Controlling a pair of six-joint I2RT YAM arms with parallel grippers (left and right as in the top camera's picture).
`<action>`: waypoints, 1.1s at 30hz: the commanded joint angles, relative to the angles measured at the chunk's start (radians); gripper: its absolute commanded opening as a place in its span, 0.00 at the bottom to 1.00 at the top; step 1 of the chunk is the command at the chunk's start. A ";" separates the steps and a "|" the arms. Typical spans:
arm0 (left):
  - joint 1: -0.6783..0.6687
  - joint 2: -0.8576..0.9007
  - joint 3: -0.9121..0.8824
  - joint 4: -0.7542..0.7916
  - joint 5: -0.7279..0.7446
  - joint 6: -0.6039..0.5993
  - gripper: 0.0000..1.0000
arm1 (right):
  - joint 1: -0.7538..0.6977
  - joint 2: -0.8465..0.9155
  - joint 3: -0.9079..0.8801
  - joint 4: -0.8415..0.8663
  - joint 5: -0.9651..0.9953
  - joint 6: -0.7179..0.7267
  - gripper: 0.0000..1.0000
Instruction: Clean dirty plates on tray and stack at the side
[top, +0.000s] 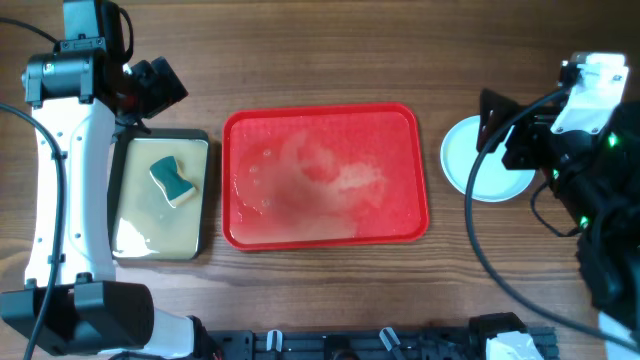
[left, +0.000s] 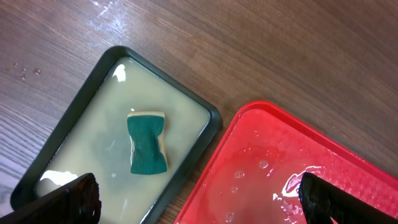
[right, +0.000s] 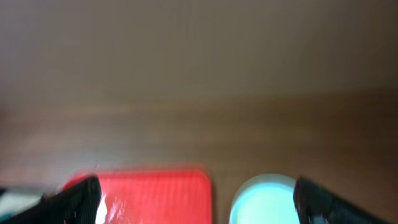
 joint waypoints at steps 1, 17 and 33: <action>0.002 0.008 -0.002 0.001 0.011 -0.017 1.00 | -0.052 -0.170 -0.273 0.175 -0.089 -0.167 1.00; 0.002 0.008 -0.002 0.001 0.011 -0.017 1.00 | -0.110 -0.948 -1.396 0.843 -0.244 -0.037 1.00; 0.002 0.008 -0.002 0.001 0.011 -0.017 1.00 | -0.110 -0.957 -1.396 0.851 -0.283 -0.027 1.00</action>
